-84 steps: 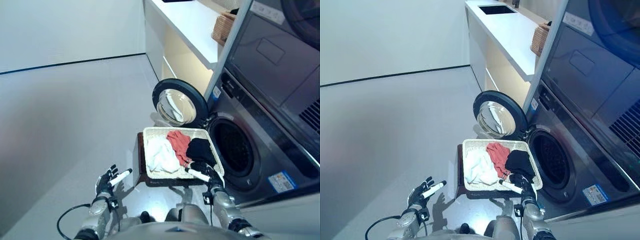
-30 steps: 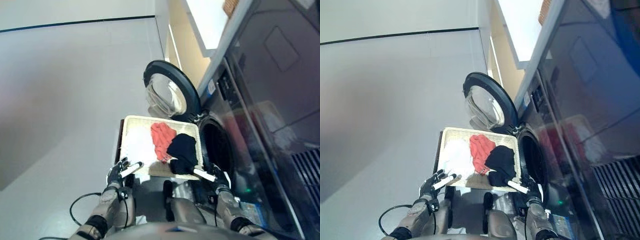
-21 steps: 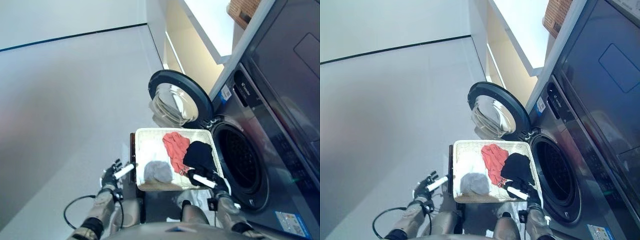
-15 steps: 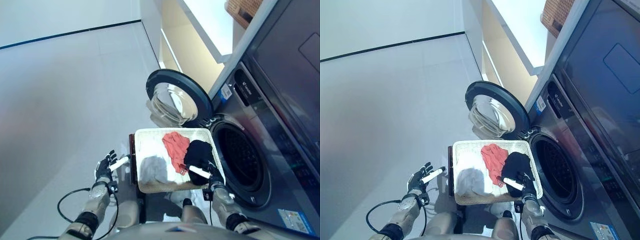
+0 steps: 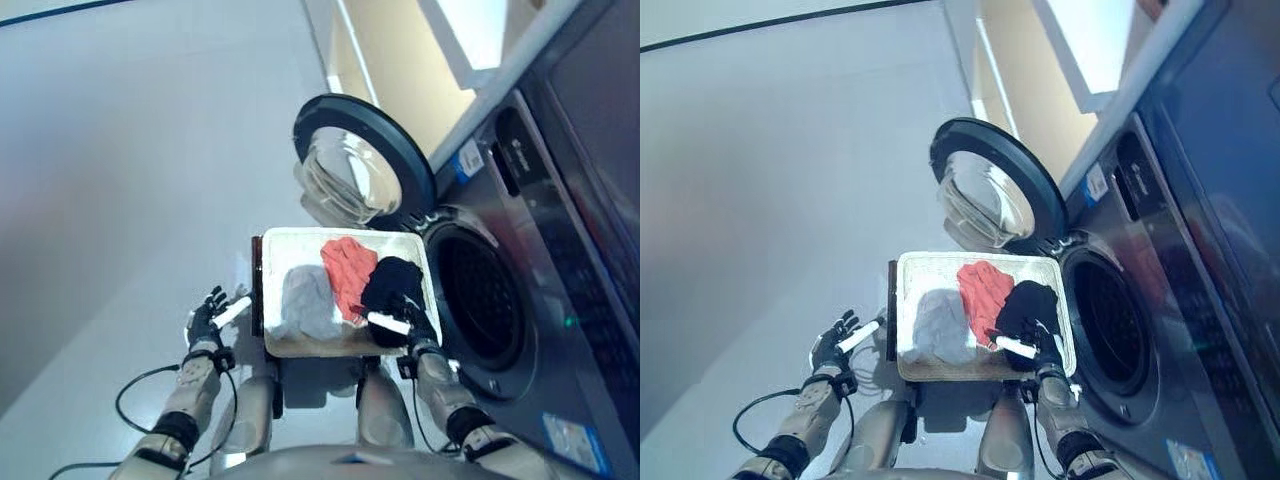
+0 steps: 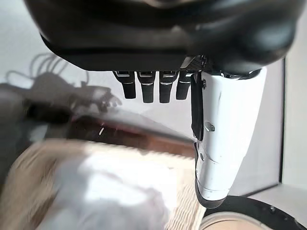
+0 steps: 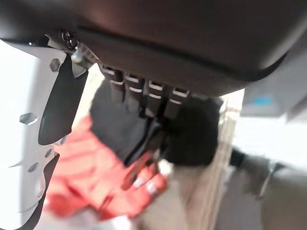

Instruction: Pick up the clothes and place them into the washing machine

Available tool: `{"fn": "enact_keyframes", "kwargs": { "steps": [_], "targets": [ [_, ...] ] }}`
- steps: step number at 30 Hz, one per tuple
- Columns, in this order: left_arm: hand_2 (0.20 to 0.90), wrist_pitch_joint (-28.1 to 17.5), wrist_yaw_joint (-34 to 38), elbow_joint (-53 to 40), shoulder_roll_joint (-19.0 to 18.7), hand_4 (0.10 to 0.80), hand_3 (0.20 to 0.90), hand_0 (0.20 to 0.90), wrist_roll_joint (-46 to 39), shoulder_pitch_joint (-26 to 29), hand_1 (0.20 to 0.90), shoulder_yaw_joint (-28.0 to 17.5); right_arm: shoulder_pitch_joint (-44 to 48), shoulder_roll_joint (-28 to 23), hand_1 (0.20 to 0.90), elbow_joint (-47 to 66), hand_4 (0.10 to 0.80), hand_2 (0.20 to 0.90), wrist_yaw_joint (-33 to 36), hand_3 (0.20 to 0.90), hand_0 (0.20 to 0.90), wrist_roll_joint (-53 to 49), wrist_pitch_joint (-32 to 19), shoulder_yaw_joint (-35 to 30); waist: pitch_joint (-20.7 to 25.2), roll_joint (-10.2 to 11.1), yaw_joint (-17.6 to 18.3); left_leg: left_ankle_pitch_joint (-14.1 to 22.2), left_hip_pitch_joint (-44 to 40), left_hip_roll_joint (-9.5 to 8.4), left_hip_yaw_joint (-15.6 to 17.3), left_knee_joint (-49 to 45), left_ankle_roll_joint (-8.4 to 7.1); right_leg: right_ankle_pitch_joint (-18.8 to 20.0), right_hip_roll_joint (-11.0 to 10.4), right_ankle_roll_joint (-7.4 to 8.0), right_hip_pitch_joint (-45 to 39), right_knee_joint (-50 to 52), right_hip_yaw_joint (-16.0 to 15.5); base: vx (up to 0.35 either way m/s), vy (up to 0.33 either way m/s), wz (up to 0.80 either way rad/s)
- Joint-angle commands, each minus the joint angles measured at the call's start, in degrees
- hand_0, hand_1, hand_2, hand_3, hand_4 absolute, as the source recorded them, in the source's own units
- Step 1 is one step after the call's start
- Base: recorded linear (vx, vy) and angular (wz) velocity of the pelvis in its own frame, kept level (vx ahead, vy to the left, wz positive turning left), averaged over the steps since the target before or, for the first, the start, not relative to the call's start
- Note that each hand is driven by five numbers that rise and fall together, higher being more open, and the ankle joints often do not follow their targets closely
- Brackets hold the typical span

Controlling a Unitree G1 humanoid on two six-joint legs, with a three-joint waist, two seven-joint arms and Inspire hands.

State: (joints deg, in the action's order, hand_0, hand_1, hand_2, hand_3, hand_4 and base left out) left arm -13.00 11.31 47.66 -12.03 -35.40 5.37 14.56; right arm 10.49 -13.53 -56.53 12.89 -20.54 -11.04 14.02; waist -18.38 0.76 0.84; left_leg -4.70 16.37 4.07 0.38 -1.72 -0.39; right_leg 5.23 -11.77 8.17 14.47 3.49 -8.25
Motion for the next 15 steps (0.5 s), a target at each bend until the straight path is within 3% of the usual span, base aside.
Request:
{"fn": "enact_keyframes", "kwargs": {
  "steps": [1,5,15],
  "targets": [
    [0.900,-3.16,-0.93,-5.33,-1.50,0.800,0.900,0.900,0.44,1.17,0.900,0.85,1.96,-4.47,0.900,1.74,0.800,0.900,3.19,0.900,0.900,1.41,-2.49,-0.92,0.35,2.00,-0.08,4.17,-0.29,1.58,-1.73,-7.00,-3.83,2.56,-3.55,1.14,0.17,1.41,0.20,0.061,-0.026,0.49],
    [0.900,-3.26,-1.21,-8.43,-2.61,0.800,0.900,0.900,2.23,1.05,0.900,2.70,2.85,-5.40,0.900,2.53,0.800,0.900,4.11,0.900,0.900,1.11,-3.04,-2.28,-0.22,1.24,0.10,3.54,1.65,1.30,-0.35,-6.94,-3.57,3.02,-4.73,1.55,1.01,1.59,0.27,0.011,0.019,0.06],
    [0.900,-6.44,4.23,-5.89,-3.89,0.800,0.900,0.900,5.77,6.87,0.900,-0.15,13.33,-10.26,0.900,-4.13,0.800,0.900,13.83,0.900,0.900,14.78,-1.07,-0.66,-1.69,0.23,-1.63,4.19,4.81,0.81,0.60,-8.56,-4.21,4.21,-6.22,2.14,2.79,0.75,0.01,-0.005,0.011,-0.02]
  ]
}}
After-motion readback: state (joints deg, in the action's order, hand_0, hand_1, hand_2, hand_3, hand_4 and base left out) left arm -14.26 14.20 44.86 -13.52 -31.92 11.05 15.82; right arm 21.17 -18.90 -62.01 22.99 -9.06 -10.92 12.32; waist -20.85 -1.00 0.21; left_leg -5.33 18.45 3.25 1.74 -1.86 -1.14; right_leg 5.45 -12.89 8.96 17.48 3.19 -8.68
